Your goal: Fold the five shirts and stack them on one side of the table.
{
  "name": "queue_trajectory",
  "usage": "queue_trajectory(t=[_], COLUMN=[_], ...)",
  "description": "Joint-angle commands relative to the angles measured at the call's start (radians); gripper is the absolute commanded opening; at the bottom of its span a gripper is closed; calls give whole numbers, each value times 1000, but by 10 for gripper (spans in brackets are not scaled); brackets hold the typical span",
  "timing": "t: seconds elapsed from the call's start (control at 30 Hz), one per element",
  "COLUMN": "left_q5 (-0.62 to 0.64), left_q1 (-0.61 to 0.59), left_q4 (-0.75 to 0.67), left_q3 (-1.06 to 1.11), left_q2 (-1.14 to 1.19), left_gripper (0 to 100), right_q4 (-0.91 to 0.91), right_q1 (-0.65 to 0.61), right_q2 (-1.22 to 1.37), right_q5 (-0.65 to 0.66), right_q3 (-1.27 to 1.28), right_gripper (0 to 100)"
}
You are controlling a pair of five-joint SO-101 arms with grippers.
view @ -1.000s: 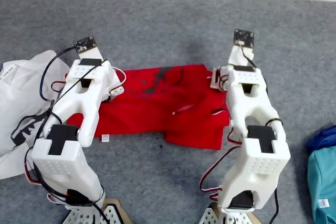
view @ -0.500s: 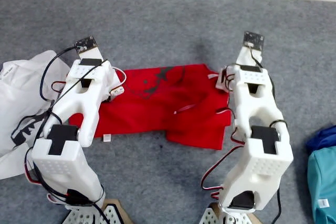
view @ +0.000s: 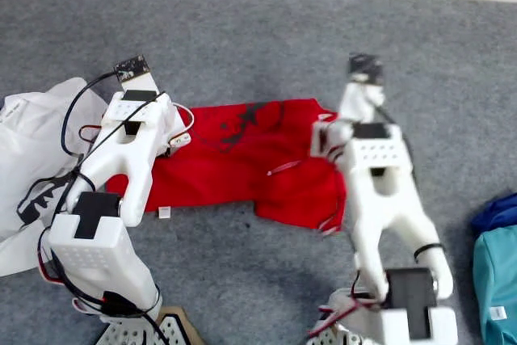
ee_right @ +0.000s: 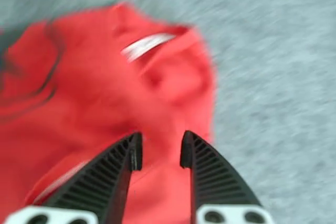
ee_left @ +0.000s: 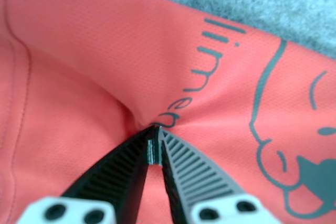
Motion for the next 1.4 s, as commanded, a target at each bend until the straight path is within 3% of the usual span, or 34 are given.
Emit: queue_trajectory(t=[0.0, 0.27, 0.67, 0.73, 0.83, 0.97, 1.13, 1.37], left_q5=[3, 3, 3, 3, 3, 3, 3, 3], left_q1=[-8, -8, -8, -8, -8, -8, -8, -8], left_q4=[-12, -12, -28, -34, -34, -34, -34, -34], left_q3=[-41, -41, -39, -36, -36, -36, -36, -36], left_q2=[-5, -5, -5, -5, -5, -5, -5, -5], left_gripper=[11, 11, 11, 11, 11, 11, 11, 11], right_q4=[-2, 1, 18, 16, 16, 50, 148, 180], right_q1=[-122, -294, -349, -355, -349, -346, -346, -354], right_q2=[-70, 44, 61, 56, 51, 48, -73, -309], right_q5=[40, 57, 92, 94, 94, 94, 95, 130], right_q3=[15, -71, -74, -44, -27, -24, -15, 236], right_gripper=[139, 182, 180, 147, 6, 5, 6, 6])
